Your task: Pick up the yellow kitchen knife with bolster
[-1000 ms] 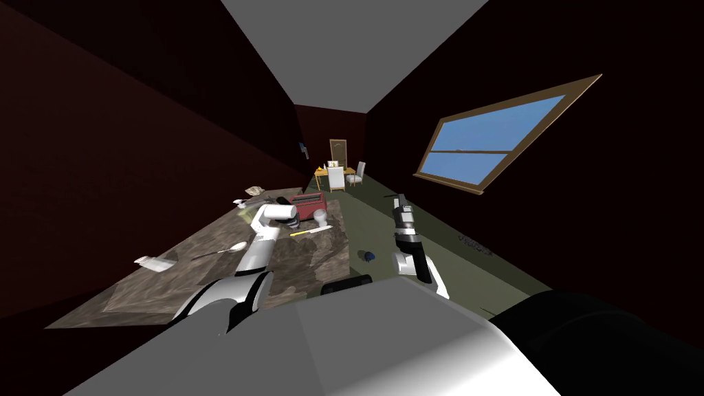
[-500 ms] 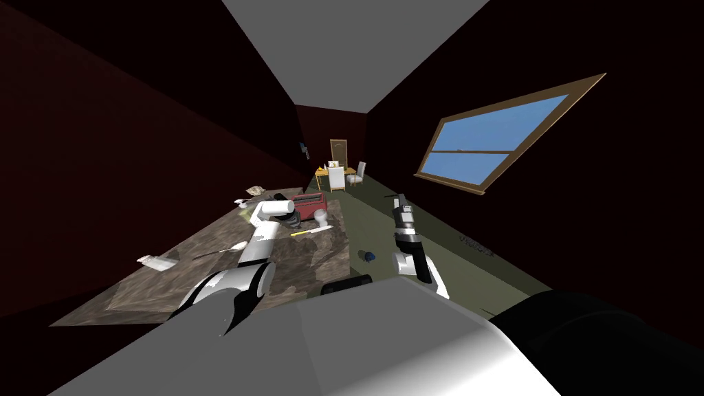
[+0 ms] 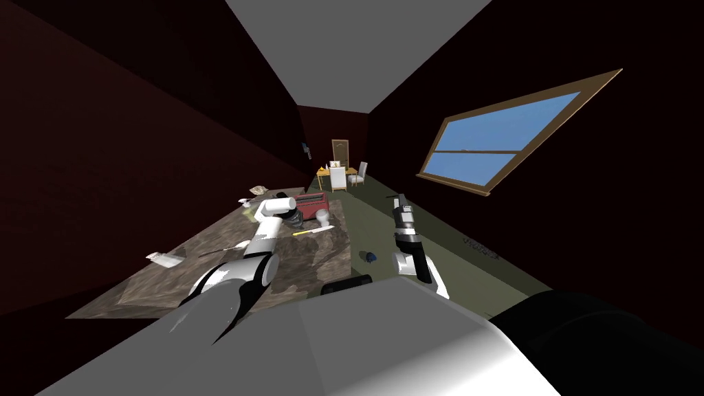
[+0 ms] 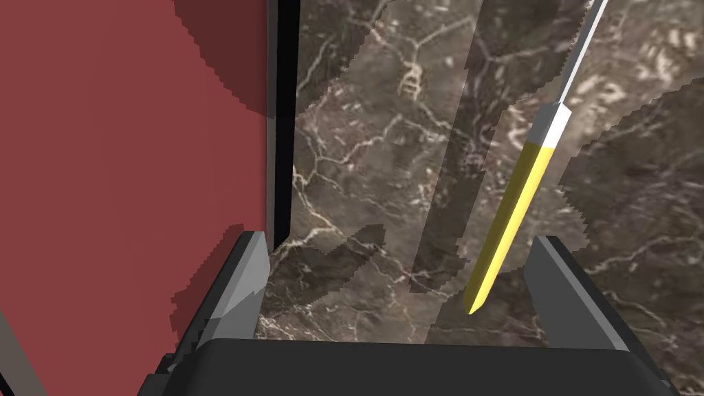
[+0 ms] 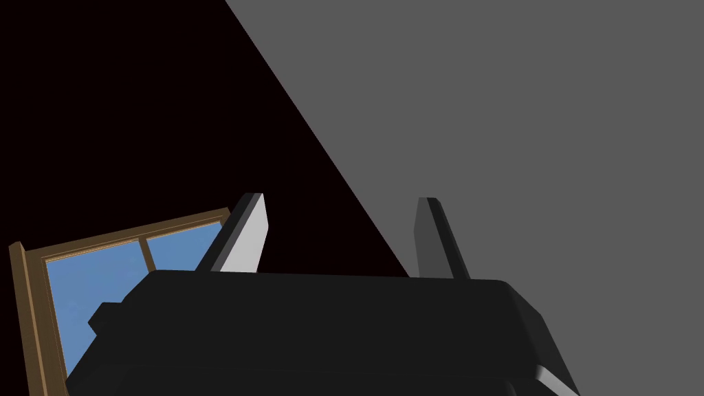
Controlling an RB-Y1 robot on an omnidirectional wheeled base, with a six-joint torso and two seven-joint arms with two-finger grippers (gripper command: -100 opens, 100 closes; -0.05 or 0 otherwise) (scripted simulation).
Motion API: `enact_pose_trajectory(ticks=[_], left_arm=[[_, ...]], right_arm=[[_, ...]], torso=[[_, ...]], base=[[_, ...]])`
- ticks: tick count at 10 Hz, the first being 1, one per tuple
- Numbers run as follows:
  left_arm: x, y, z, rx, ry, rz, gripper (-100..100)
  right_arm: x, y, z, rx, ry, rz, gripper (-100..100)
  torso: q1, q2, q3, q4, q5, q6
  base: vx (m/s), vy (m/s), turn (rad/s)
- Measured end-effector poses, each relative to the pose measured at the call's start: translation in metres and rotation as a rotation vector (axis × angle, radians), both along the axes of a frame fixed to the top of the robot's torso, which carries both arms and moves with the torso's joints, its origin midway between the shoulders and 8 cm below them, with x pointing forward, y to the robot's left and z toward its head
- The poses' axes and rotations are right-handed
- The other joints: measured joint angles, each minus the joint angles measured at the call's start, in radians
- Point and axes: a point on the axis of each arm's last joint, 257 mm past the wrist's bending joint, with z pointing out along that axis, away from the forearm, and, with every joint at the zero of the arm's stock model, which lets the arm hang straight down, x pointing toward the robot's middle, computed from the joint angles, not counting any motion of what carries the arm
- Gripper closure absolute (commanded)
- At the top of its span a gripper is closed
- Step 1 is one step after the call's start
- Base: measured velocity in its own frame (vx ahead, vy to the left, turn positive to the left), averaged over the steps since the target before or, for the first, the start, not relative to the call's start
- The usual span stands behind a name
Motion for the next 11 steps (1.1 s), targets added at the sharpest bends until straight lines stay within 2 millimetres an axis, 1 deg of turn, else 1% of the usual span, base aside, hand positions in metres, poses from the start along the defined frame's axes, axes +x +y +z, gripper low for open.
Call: enact_pose_trajectory(ticks=[4, 11], left_arm=[[-0.004, -0.014, -0.012, -0.024, 0.072, -0.039, -100], [-0.021, -0.04, -0.036, -0.05, 0.209, -0.114, -100]], right_arm=[[0.0, 0.0, 0.0, 0.0, 0.0, 0.0, 0], [0.0, 0.0, 0.0, 0.0, 0.0, 0.0, 0]], torso=[[-0.001, 0.0, 0.0, 0.0, 0.0, 0.0], [-0.002, 0.0, 0.0, 0.0, 0.0, 0.0]], base=[[0.013, -0.005, 0.062], [0.014, -0.017, 0.051]])
